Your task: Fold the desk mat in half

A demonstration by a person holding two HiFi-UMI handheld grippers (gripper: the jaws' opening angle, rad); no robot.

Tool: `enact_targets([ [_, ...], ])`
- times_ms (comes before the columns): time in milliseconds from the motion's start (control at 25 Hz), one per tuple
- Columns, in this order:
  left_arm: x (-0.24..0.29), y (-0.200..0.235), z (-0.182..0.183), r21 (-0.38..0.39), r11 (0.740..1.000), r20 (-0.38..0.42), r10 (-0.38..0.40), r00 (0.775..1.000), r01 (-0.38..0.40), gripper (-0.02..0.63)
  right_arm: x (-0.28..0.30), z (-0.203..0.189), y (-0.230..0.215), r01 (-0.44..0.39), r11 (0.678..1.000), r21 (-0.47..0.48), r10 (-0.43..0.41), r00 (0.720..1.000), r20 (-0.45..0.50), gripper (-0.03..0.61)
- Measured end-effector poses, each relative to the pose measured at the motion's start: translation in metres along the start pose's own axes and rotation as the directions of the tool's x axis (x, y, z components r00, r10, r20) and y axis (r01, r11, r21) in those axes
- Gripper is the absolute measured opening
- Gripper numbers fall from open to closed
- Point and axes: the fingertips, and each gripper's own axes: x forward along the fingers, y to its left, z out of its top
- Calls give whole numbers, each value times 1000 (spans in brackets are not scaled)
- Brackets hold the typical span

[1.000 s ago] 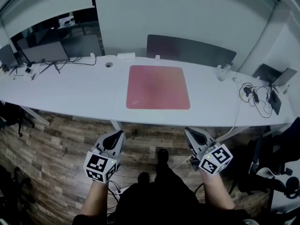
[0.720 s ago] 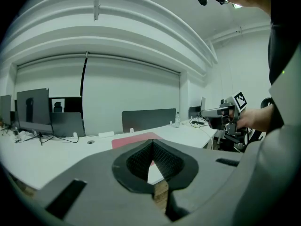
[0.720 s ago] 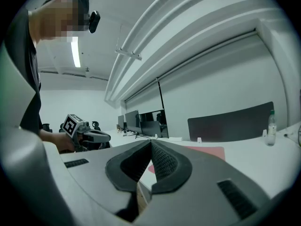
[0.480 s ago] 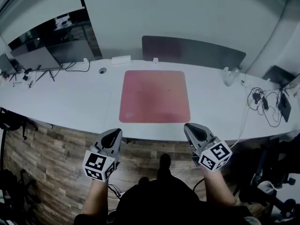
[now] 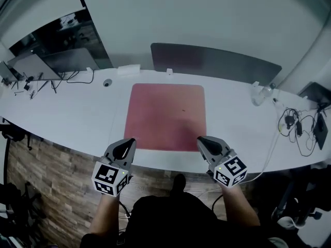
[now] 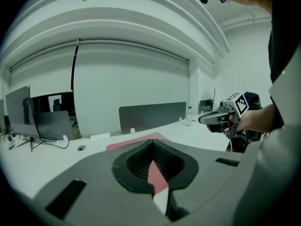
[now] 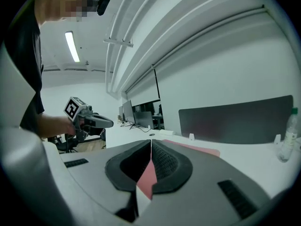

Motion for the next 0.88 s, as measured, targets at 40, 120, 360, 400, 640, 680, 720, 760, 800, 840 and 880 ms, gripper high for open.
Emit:
enact_targets([
  [40,5,0,3,-10,1000,3,0,1000,0,3,3,-1,-3,-15,1000,7,15,1000,-8,8],
  [120,13,3,10,-17,1000,12,3,1000,-3,3,11,-4,-10,-31,999,13,32,999,-22,17],
  [360,10,23,5,-11,1000,1,4,1000,-4,3,37,-3,2,-51,999,1,51,998,-48,34],
  [400,9,27,3,-7,1000,1,0,1000,0,3,42,-2,6,-49,999,-3,49,997,-54,35],
  [640,-3,63,-6,44,999,5,-4,1000,4,3,71,2,38,-30,999,-41,26,994,-102,57],
  [680,-6,67,-7,43,999,12,-12,1000,11,3,76,1,43,-24,999,-48,18,994,-111,61],
  [720,-8,70,-9,41,999,20,-22,1000,21,3,79,1,47,-15,998,-56,9,993,-119,63],
  [760,-8,72,-10,40,999,28,-33,999,32,3,82,0,50,-6,998,-65,-2,992,-127,66],
  [800,-8,73,-11,40,998,33,-44,998,43,3,85,-2,52,3,997,-76,-13,990,-140,70],
  [840,-6,74,-13,40,998,35,-57,998,56,3,87,-4,55,10,996,-89,-24,987,-157,76],
  [880,-5,74,-15,38,997,36,-70,997,69,3,89,-8,57,14,995,-103,-32,984,-176,84],
])
